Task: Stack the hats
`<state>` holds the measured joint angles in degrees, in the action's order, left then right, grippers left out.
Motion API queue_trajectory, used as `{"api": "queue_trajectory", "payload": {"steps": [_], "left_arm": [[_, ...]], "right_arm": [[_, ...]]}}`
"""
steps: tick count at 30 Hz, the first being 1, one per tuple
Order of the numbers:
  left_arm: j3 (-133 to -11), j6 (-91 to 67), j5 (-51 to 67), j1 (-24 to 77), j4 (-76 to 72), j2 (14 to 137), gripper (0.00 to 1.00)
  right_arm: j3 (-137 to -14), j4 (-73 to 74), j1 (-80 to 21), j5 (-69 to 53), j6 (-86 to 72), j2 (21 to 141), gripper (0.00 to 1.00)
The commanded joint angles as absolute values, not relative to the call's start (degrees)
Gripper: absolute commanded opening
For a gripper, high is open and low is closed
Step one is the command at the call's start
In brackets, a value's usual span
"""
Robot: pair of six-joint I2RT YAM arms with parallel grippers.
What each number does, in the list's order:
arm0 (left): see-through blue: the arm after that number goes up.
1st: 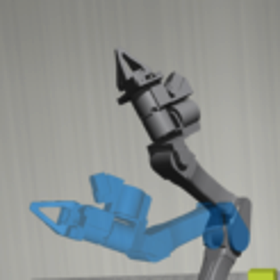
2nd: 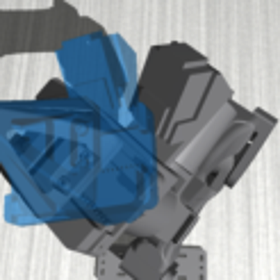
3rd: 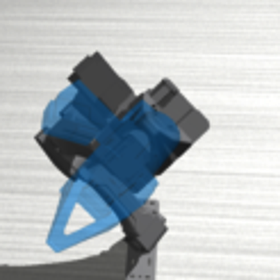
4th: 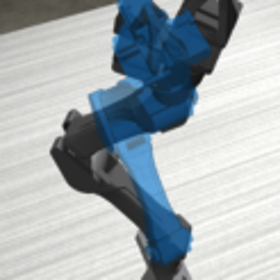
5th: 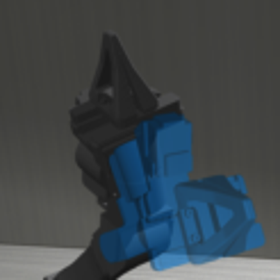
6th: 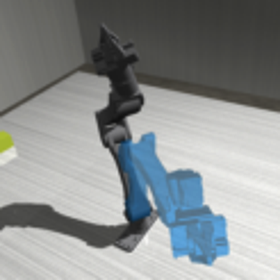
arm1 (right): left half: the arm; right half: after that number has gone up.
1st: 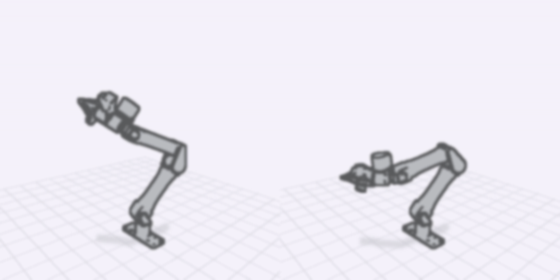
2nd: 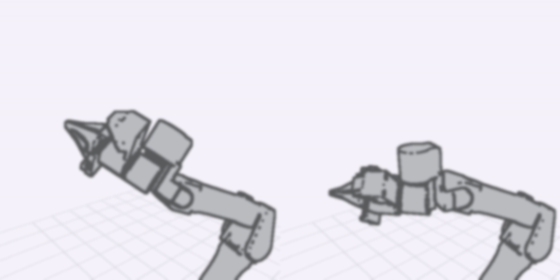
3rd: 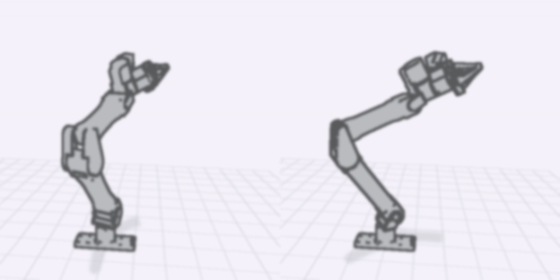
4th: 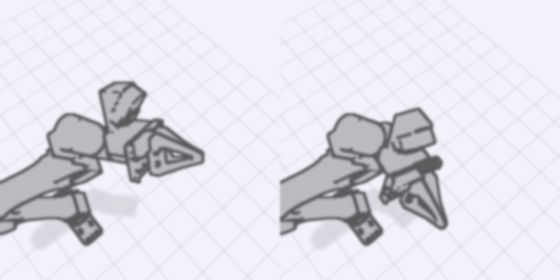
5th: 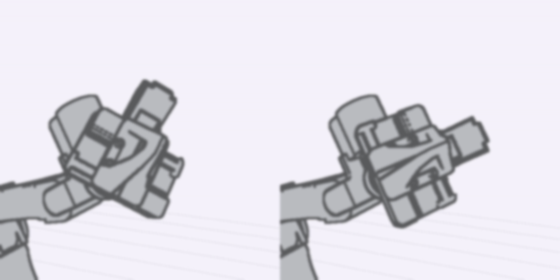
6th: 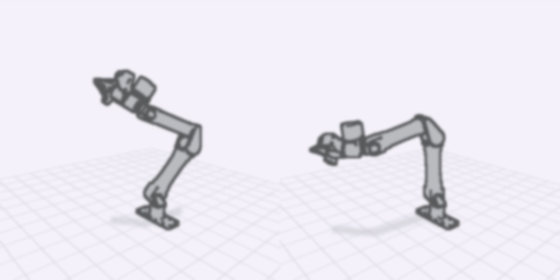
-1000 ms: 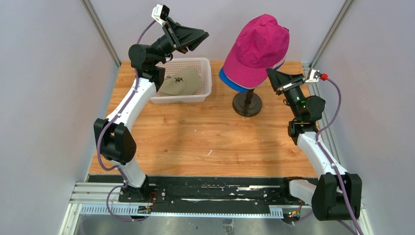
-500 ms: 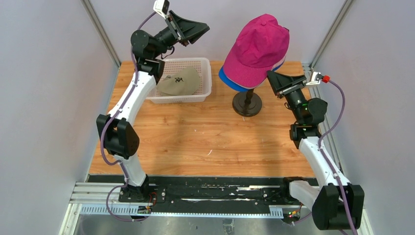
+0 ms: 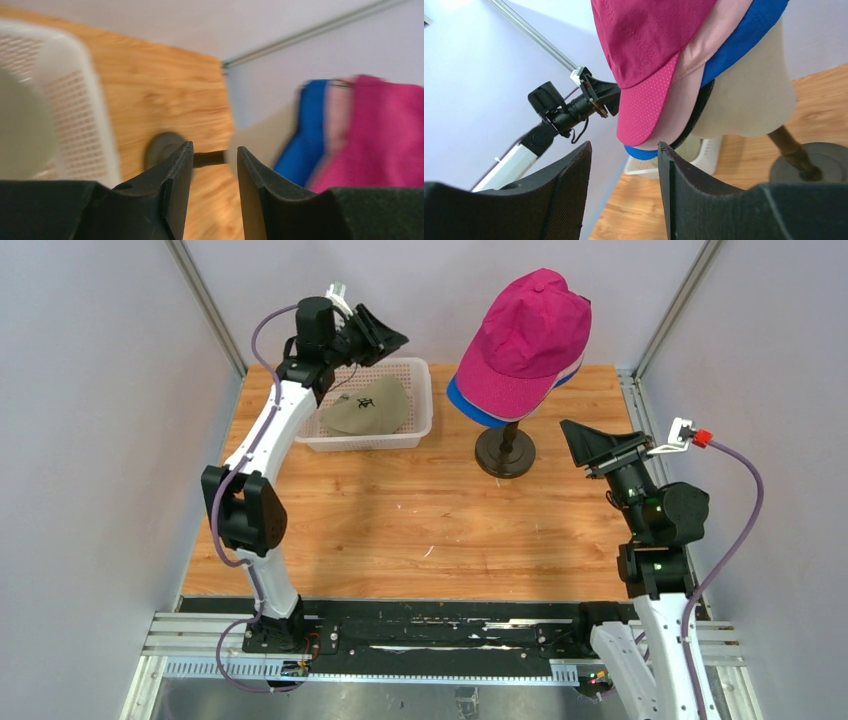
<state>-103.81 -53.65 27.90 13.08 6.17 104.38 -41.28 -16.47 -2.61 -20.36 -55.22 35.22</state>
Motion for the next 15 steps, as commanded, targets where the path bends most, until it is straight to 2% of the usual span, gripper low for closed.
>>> {"api": "queue_trajectory", "payload": {"steps": [1, 15], "left_arm": [[-108.24, -38.63, 14.57, 12.83, 25.22, 108.97, 0.42], [-104.89, -24.66, -12.44, 12.78, 32.16, 111.92, 0.46]], "right_arm": [[-43.25, -5.72, -3.43, -18.03, -45.88, 32.38, 0.51], [-41.97, -4.75, -3.43, -20.45, -42.28, 33.21, 0.5]]}}
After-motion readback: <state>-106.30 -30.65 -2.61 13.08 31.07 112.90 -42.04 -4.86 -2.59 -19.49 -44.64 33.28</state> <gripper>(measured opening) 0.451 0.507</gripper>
